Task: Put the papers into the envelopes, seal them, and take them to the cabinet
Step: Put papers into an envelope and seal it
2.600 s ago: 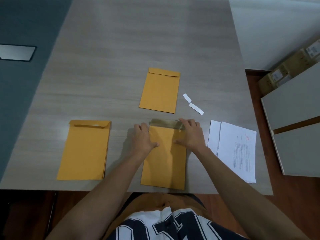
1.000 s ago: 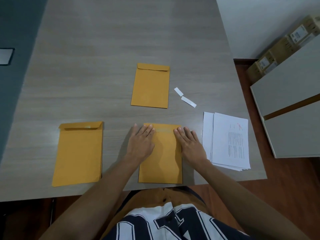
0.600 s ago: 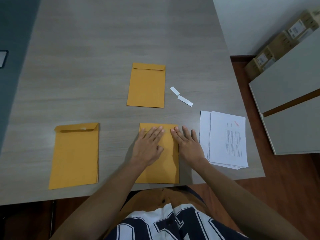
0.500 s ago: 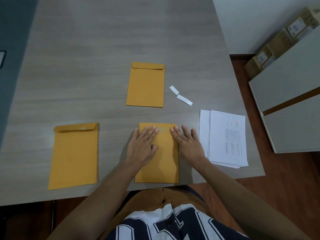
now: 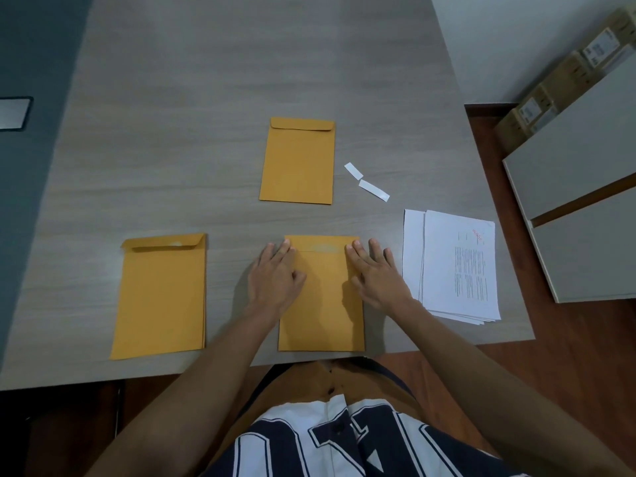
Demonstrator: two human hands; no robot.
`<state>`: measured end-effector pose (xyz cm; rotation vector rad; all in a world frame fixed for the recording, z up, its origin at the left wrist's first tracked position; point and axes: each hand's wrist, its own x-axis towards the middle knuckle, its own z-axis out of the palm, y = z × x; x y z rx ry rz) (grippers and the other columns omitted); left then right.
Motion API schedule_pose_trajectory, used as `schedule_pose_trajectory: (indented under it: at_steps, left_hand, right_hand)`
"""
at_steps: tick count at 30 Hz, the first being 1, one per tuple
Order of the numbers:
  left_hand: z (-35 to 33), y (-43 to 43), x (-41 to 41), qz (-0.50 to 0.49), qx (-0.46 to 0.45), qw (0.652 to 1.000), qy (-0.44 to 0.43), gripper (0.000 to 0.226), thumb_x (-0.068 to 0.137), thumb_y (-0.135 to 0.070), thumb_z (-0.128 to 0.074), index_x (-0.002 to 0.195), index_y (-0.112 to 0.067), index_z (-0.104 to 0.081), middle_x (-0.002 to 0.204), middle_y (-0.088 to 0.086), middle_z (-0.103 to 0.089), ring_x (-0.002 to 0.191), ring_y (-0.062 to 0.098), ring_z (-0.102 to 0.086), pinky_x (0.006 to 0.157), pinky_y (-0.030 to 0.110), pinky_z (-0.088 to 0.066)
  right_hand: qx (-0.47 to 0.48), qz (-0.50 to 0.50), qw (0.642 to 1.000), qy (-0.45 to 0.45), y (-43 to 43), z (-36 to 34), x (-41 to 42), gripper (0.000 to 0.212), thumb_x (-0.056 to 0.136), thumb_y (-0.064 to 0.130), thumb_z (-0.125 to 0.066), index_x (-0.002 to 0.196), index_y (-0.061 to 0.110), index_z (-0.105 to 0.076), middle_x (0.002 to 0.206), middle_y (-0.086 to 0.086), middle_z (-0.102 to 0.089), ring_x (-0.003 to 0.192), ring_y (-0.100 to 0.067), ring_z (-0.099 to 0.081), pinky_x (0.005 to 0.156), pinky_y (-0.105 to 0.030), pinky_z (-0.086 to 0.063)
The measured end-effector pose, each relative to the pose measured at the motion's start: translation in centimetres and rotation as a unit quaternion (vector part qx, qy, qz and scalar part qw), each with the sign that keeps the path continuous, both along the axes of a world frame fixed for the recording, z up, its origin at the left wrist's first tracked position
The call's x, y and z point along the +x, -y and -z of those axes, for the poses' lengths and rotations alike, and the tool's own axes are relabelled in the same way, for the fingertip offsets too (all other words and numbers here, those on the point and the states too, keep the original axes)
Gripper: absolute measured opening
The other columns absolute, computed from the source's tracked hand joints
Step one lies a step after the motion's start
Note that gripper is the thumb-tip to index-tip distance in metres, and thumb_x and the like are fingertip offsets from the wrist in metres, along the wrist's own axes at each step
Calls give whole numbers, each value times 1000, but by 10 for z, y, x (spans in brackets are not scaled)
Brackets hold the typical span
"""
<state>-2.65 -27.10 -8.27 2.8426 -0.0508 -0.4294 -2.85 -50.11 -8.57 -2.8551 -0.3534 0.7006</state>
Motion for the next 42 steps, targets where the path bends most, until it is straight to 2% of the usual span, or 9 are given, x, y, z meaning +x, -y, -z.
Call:
schedule_pose_trajectory:
  at_steps: [3, 6, 15, 18, 25, 30, 35, 39, 42]
  left_hand:
    - [-7, 14, 2, -114, -119, 985, 41, 39, 86, -18, -60, 123, -7, -62, 126, 10, -58, 114, 29, -52, 87, 37, -45]
    - [-14, 23, 4, -234, -184, 955, 18, 45, 85, -19, -65, 127, -9, -53, 122, 10, -47, 104, 26, -50, 73, 30, -36]
    - [-20, 24, 16, -396, -364, 839, -80, 41, 82, -22, -78, 116, -11, -56, 107, 0, -61, 93, 20, -60, 83, 37, -53]
    - [-21, 21, 18, -382, -417, 815, -125, 11, 88, -17, -72, 96, -14, -65, 101, 7, -69, 91, 26, -66, 82, 42, -57]
    - [-42, -3, 53, -401, -523, 745, -105, 13, 92, -15, -68, 105, -14, -67, 103, 6, -72, 93, 22, -69, 79, 37, -57]
    - [-49, -32, 91, -408, -519, 747, -82, 58, 79, -34, -80, 128, -11, -59, 127, 7, -64, 114, 24, -62, 99, 46, -51]
    - [-46, -47, 107, -364, -464, 788, -175, 39, 92, -7, -66, 130, -9, -58, 115, 6, -66, 101, 20, -62, 73, 28, -49]
    - [-52, -50, 132, -346, -450, 812, -139, 51, 92, 4, -62, 141, -6, -51, 103, -3, -66, 107, 23, -62, 86, 28, -49]
    - [-62, -49, 161, -335, -437, 828, -103, 50, 91, 9, -59, 140, 0, -50, 131, 15, -60, 123, 30, -56, 96, 31, -48]
  right_hand:
    - [36, 27, 999, 4, -1, -5, -2, 67, 103, 34, -41, 157, 21, -5, 165, 0, -2, 151, -28, 8, 122, -43, 1]
    - [105, 130, 984, 65, -7, -8, -15, 69, 93, 26, -59, 153, 18, -27, 158, -5, -29, 142, -28, -25, 116, -41, -30]
    - [264, 376, 888, 14, -26, -9, -15, 74, 74, 16, -83, 137, 17, -44, 116, -3, -50, 109, -25, -55, 95, -41, -51]
    - [277, 405, 871, -6, -26, -13, -11, 74, 73, 22, -85, 137, 17, -47, 114, -4, -57, 97, -18, -59, 85, -30, -51]
    - [344, 397, 838, -147, -23, -25, 15, 28, 86, 24, -74, 111, 15, -64, 96, -2, -65, 96, -22, -65, 80, -36, -55]
    - [436, 394, 790, -172, -29, -44, 49, 19, 92, 12, -68, 109, 8, -62, 84, -1, -65, 78, -14, -64, 58, -25, -54]
    - [449, 425, 775, -128, -41, -49, 101, 13, 92, 11, -67, 103, 15, -63, 82, 0, -62, 75, -12, -63, 54, -22, -50]
    - [426, 443, 784, -84, -53, -49, 141, 17, 89, 11, -69, 106, 14, -66, 85, 0, -64, 76, -16, -63, 55, -25, -49]
    - [412, 447, 792, -54, -60, -54, 172, 22, 88, 11, -71, 109, 9, -68, 86, -3, -65, 78, -20, -65, 52, -26, -49]
